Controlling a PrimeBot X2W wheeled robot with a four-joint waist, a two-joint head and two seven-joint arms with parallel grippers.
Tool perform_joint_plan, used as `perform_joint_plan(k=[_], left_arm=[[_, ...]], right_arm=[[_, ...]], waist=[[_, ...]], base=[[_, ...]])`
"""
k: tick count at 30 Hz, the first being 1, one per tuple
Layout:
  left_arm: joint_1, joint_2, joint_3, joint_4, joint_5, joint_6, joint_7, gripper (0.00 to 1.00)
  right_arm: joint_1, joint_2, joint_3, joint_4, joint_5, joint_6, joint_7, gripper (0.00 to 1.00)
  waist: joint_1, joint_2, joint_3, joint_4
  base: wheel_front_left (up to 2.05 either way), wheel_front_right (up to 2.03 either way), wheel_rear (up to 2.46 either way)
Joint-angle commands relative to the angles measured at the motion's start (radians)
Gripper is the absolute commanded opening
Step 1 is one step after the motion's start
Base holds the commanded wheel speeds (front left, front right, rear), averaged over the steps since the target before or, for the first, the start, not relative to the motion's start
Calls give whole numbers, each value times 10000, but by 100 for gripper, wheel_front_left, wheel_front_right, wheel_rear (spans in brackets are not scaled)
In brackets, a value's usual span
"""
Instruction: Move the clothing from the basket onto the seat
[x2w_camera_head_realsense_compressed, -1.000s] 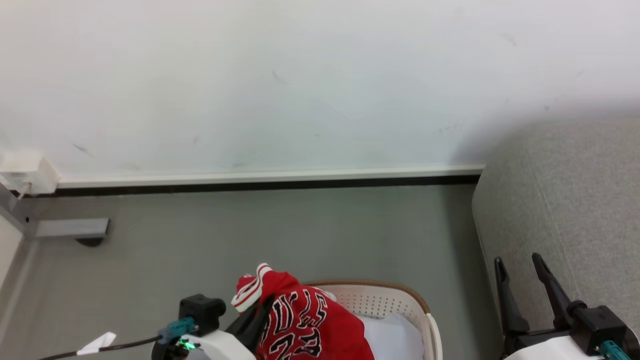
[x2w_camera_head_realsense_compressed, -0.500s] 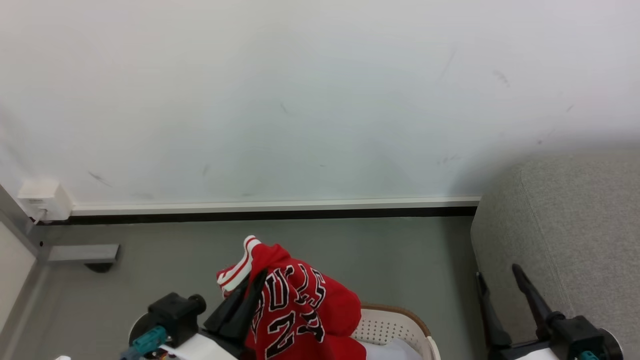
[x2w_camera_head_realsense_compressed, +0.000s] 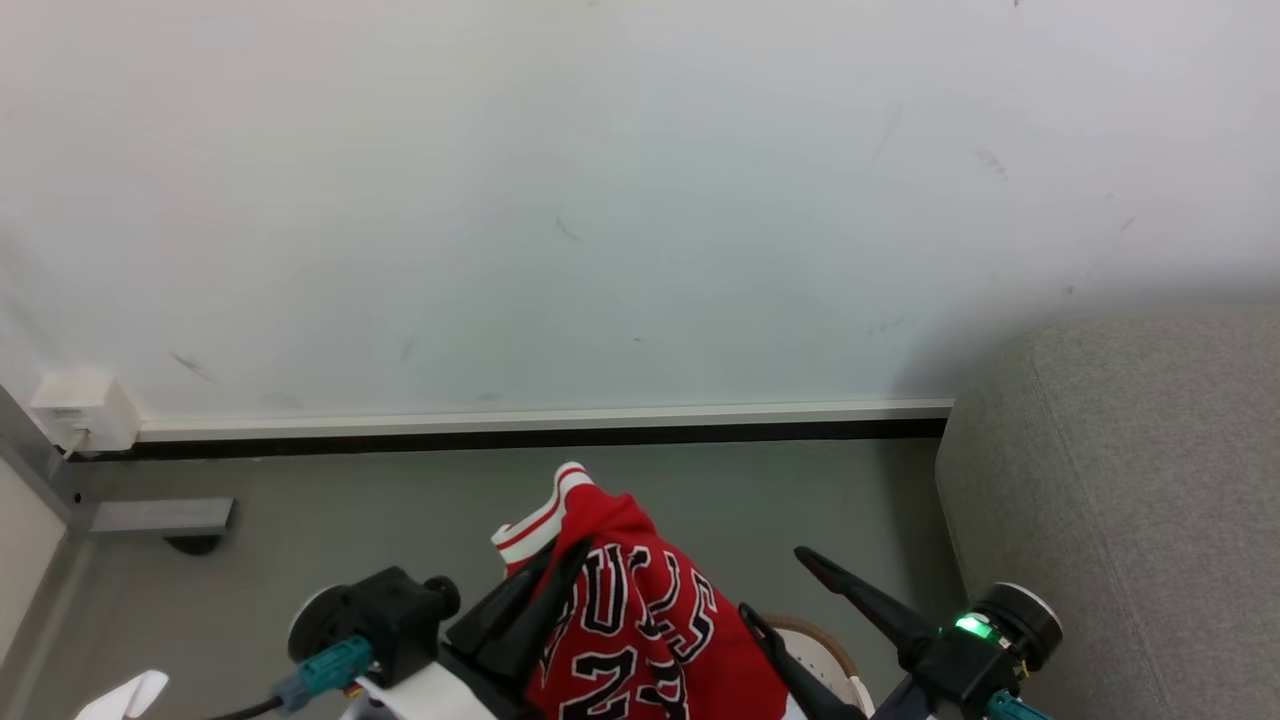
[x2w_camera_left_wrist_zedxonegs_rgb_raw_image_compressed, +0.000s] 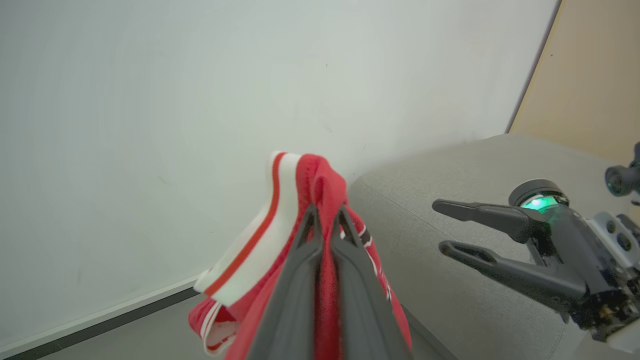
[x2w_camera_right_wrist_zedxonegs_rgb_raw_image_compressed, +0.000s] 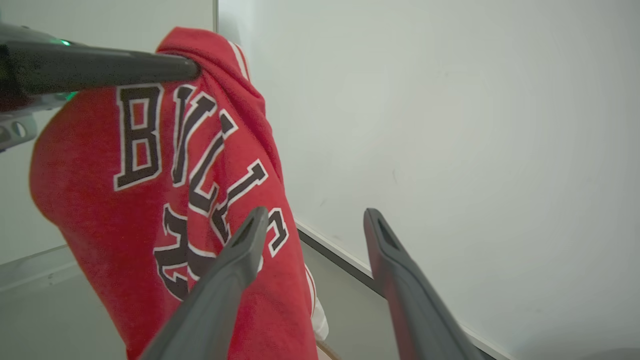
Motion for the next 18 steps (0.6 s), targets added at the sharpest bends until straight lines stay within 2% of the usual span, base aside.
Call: perform_joint_plan(k=[1, 5, 9, 14, 17, 18], left_arm=[[-164, -18, -63, -58, 137, -79, 48, 0], [-438, -242, -360, -117, 263, -307, 183, 0], [-711, -518, -737, -182, 402, -561, 345, 0], [-861, -831, -1148, -240, 403, -884, 478, 0], [-859, -996, -1324, -227, 343, -988, 489, 0], [-845, -1046, -1378, -225, 311, -1024, 495, 0]], right_arm=[[-331, -240, 440, 48, 287, -21, 6, 100], [-1274, -667, 1924, 193, 968, -21, 8, 100], [-2073, -777, 3018, 507, 1440, -21, 8, 100], [-2772, -714, 4142, 1006, 2189, -21, 8, 100], [-3015, -600, 4404, 1285, 2598, -21, 6, 100], [-3013, -535, 4442, 1372, 2707, -21, 6, 60]], waist=[[-1, -1, 4, 6], [-1, -1, 17, 17], [-1, -1, 2, 44], [-1, -1, -58, 85], [-1, -1, -87, 121], [-1, -1, -97, 137]], base=[[0, 0, 0], [0, 0, 0], [0, 0, 0], [0, 0, 0], [0, 0, 0], [0, 0, 0]])
